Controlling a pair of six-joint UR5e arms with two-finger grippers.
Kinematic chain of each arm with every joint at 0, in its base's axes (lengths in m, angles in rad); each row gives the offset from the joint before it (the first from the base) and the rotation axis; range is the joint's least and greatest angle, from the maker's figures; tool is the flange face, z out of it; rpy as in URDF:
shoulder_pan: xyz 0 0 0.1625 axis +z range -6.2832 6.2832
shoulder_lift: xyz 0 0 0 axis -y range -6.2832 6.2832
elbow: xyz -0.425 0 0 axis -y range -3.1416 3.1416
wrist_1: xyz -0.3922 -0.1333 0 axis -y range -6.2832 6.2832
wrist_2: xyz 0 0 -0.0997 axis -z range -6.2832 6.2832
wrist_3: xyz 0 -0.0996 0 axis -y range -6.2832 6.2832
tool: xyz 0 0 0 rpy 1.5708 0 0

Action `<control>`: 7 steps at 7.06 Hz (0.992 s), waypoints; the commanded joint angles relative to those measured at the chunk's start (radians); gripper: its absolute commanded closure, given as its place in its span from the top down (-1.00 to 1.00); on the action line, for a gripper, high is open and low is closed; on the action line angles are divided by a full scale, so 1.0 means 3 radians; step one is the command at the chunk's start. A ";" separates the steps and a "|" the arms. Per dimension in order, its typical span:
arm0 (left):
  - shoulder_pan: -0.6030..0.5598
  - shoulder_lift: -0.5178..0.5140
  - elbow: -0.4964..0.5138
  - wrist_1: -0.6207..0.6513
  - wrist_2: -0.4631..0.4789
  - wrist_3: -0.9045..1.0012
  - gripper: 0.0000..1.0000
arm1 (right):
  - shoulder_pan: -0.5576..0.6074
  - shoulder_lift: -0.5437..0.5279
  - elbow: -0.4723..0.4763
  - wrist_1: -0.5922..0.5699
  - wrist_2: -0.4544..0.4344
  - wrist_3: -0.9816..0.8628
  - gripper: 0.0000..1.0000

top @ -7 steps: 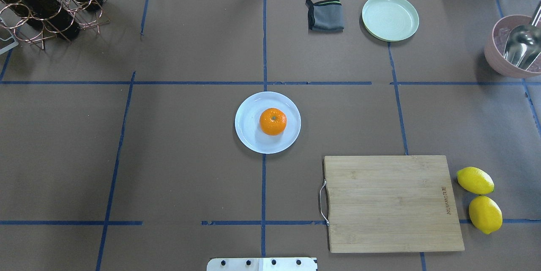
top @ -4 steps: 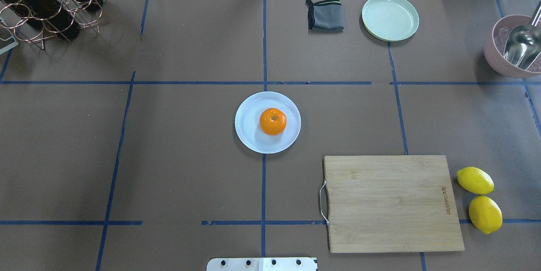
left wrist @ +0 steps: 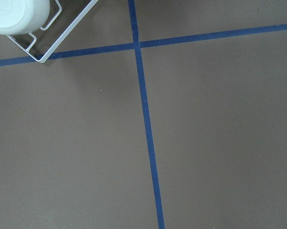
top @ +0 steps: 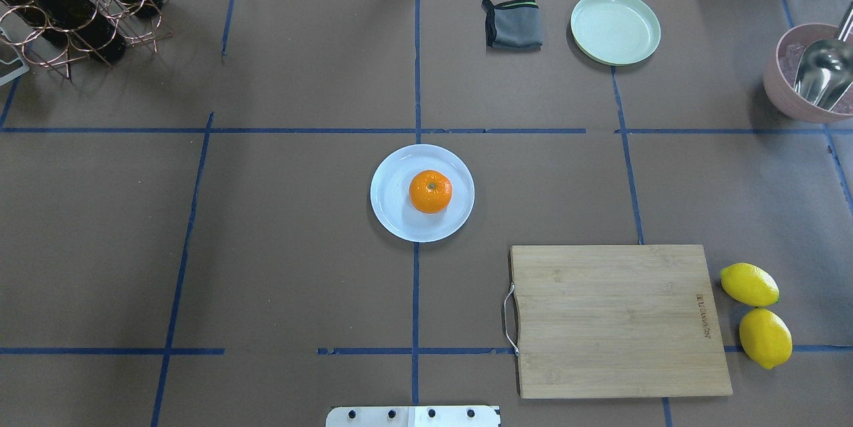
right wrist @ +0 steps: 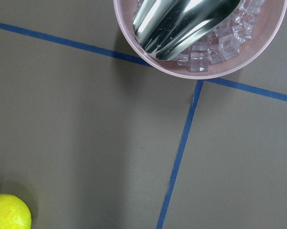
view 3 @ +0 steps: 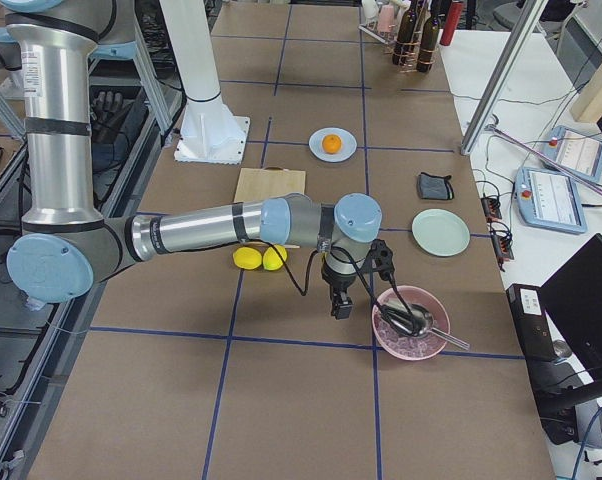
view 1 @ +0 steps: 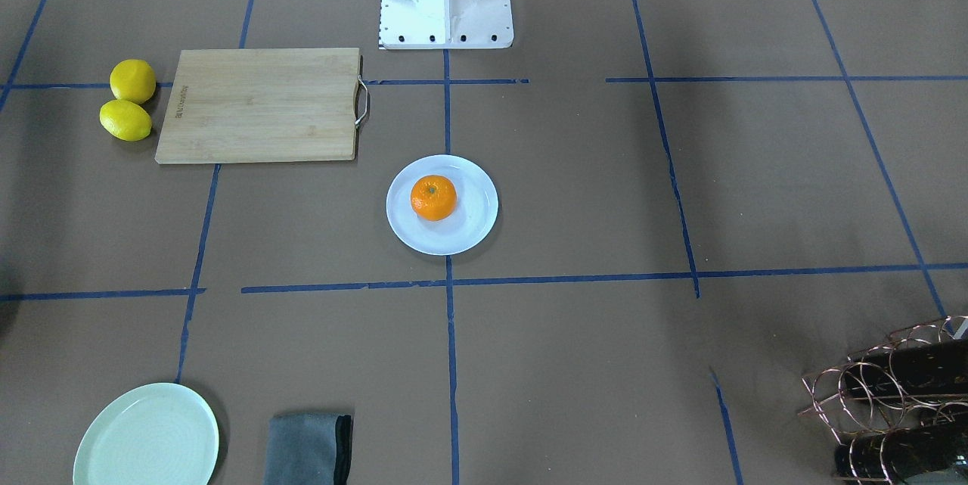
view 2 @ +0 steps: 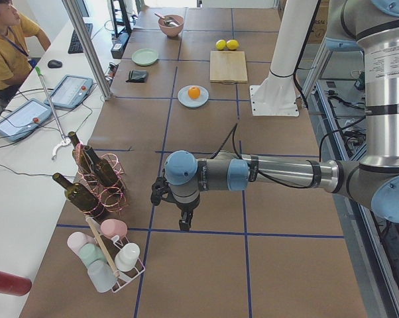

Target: Pick orange to plate

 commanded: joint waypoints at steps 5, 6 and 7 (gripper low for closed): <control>-0.0005 0.0002 0.0043 0.0011 0.0025 0.0002 1.00 | 0.0000 0.0000 0.0011 -0.0005 0.0013 -0.0003 1.00; -0.0005 0.0007 0.0043 0.0016 0.0025 0.0002 1.00 | 0.0000 0.0000 0.0011 -0.0005 0.0013 -0.0003 1.00; -0.0010 0.0007 0.0038 0.0017 0.0025 0.0002 1.00 | 0.0000 -0.0005 0.0011 -0.0005 0.0013 -0.0009 1.00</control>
